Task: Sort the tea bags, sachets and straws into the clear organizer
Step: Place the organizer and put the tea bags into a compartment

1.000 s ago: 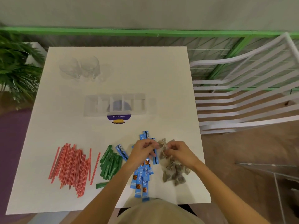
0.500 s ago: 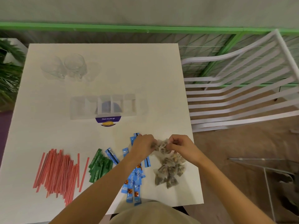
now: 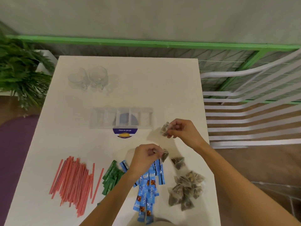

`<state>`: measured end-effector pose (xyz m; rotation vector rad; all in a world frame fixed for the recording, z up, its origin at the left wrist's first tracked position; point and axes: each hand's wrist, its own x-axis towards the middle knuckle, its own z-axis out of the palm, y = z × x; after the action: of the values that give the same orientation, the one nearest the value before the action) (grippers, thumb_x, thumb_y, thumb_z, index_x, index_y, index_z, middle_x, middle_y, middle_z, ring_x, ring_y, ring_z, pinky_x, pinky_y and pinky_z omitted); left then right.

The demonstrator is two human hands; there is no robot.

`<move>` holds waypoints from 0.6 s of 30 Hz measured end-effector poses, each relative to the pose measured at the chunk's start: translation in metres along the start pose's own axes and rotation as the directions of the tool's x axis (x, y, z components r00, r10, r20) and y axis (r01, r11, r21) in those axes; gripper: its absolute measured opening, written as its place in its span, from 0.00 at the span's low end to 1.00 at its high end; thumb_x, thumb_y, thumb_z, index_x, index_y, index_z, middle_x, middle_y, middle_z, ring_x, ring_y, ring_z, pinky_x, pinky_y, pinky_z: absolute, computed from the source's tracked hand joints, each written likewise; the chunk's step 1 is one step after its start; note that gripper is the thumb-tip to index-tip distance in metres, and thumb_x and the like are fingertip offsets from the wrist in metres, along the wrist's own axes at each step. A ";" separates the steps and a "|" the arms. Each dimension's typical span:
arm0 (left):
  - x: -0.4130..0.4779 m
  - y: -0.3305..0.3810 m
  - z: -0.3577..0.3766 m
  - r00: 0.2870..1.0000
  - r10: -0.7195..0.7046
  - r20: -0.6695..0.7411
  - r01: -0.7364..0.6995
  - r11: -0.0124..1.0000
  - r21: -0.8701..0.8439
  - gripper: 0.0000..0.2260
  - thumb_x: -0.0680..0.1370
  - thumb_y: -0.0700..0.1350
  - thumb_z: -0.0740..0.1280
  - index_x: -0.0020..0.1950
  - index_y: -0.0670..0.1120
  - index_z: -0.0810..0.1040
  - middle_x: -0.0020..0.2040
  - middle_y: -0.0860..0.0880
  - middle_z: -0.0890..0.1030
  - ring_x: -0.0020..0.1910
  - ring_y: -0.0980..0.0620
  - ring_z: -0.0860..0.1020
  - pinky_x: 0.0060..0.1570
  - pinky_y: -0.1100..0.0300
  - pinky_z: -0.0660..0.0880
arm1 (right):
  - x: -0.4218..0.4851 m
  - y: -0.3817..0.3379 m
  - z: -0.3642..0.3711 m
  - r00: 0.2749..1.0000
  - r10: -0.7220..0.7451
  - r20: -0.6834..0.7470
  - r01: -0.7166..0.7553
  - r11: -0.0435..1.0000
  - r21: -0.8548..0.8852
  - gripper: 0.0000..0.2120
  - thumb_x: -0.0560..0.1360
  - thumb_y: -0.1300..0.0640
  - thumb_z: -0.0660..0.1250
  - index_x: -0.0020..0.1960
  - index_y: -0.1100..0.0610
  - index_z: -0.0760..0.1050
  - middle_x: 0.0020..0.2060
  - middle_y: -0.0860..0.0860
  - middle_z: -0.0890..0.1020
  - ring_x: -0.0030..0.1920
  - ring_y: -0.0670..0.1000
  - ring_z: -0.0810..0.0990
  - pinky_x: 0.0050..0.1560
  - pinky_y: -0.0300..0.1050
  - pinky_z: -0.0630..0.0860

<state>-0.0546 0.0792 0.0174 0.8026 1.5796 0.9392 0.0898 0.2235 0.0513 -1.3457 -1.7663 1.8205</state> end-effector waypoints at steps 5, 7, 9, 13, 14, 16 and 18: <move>-0.004 0.008 -0.012 1.000 0.016 -0.024 -0.018 0.996 -0.085 0.09 0.73 0.32 0.71 0.43 0.45 0.85 0.39 0.51 0.85 0.42 0.51 0.84 0.48 0.60 0.79 | 0.049 -0.016 0.014 1.000 -0.018 -0.009 0.017 0.999 -0.036 0.03 0.72 0.68 0.71 0.45 0.64 0.78 0.38 0.64 0.84 0.34 0.52 0.83 0.35 0.40 0.75; -0.003 0.008 -0.015 0.998 0.020 -0.058 -0.026 0.994 -0.105 0.08 0.73 0.32 0.70 0.44 0.43 0.85 0.40 0.48 0.85 0.43 0.50 0.84 0.49 0.59 0.80 | 0.065 -0.020 0.023 1.000 -0.007 -0.024 0.005 0.997 -0.076 0.03 0.72 0.66 0.72 0.44 0.62 0.79 0.38 0.61 0.85 0.36 0.53 0.84 0.34 0.38 0.75; 0.000 0.006 -0.019 0.995 0.025 -0.094 -0.036 0.991 -0.127 0.07 0.73 0.32 0.71 0.44 0.42 0.84 0.40 0.46 0.85 0.42 0.49 0.84 0.49 0.58 0.79 | 0.078 -0.022 0.031 0.999 0.007 -0.050 -0.013 0.991 -0.130 0.02 0.72 0.65 0.72 0.44 0.61 0.80 0.38 0.59 0.86 0.37 0.56 0.85 0.32 0.34 0.74; 0.008 0.002 -0.025 0.990 0.016 -0.140 -0.034 0.991 -0.130 0.09 0.73 0.32 0.71 0.42 0.46 0.84 0.39 0.46 0.85 0.38 0.50 0.83 0.47 0.59 0.79 | 0.099 -0.020 0.043 0.997 0.009 -0.072 -0.029 0.959 -0.281 0.02 0.71 0.66 0.71 0.42 0.61 0.82 0.36 0.56 0.85 0.31 0.58 0.84 0.35 0.40 0.78; 0.010 0.002 -0.026 0.989 0.015 -0.145 -0.034 0.991 -0.132 0.10 0.73 0.32 0.71 0.41 0.47 0.84 0.38 0.46 0.85 0.37 0.50 0.82 0.46 0.60 0.79 | 0.103 -0.020 0.045 0.998 0.014 -0.067 -0.035 0.943 -0.330 0.03 0.71 0.66 0.71 0.41 0.60 0.82 0.36 0.55 0.85 0.29 0.57 0.84 0.37 0.43 0.80; 0.013 0.001 -0.029 0.988 0.008 -0.157 -0.031 0.989 -0.148 0.09 0.73 0.32 0.71 0.41 0.47 0.84 0.38 0.45 0.84 0.36 0.51 0.82 0.44 0.62 0.78 | 0.111 -0.018 0.051 0.998 0.030 -0.056 -0.052 0.892 -0.448 0.04 0.71 0.64 0.70 0.42 0.57 0.82 0.38 0.52 0.85 0.26 0.55 0.83 0.40 0.46 0.82; 0.017 0.002 -0.032 0.985 0.005 -0.172 -0.032 0.987 -0.158 0.08 0.73 0.33 0.71 0.42 0.46 0.84 0.37 0.45 0.84 0.35 0.51 0.82 0.42 0.64 0.77 | 0.116 -0.018 0.058 0.998 0.047 -0.052 -0.068 0.824 -0.562 0.05 0.72 0.62 0.68 0.43 0.55 0.82 0.41 0.52 0.84 0.24 0.52 0.82 0.40 0.47 0.83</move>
<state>-0.0896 0.0893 0.0153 0.6384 1.6210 1.1590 -0.0226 0.2759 0.0084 -1.6280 -2.3838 1.3203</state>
